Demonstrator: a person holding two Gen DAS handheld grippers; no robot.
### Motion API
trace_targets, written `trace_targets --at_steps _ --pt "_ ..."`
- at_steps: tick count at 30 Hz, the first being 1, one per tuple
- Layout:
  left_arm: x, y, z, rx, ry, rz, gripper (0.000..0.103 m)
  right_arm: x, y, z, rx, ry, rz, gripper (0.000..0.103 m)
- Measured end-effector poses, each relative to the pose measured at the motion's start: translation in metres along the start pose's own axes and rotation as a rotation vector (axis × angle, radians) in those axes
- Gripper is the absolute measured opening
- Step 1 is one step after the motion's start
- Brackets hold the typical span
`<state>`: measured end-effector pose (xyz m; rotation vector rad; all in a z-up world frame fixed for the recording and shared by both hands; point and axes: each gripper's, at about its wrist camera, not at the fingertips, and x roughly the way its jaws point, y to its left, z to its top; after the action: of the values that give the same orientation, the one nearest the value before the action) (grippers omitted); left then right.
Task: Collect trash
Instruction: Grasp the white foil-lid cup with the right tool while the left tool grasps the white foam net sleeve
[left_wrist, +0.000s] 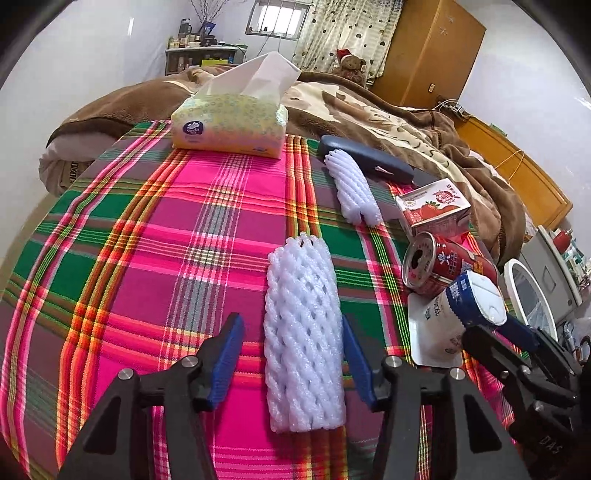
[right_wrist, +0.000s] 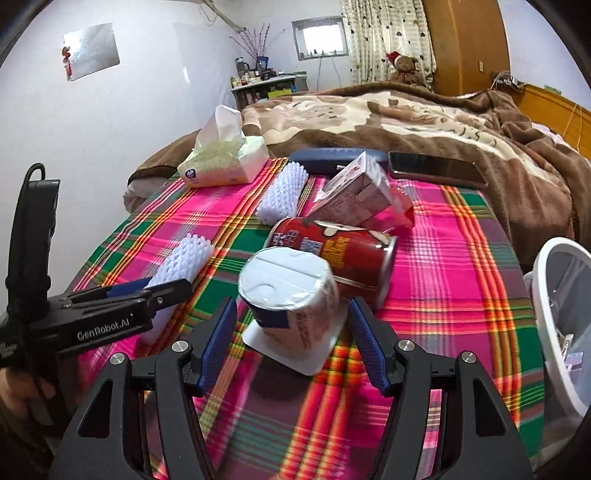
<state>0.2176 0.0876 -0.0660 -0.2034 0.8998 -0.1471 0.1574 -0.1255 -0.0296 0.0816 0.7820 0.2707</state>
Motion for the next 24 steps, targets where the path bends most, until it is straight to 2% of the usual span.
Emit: trace_targets --at_steps 12,22,24 --pt "0.003 0.000 0.002 0.018 -0.011 -0.011 0.055 0.019 0.001 0.008 0.043 0.043 -0.110 0.064" --pt "0.004 -0.006 0.001 0.045 -0.006 0.022 0.054 0.020 -0.008 0.006 0.115 0.041 -0.106 0.063" --pt "0.003 -0.008 0.000 0.052 -0.005 0.031 0.050 0.020 -0.009 0.006 0.124 0.042 -0.105 0.057"
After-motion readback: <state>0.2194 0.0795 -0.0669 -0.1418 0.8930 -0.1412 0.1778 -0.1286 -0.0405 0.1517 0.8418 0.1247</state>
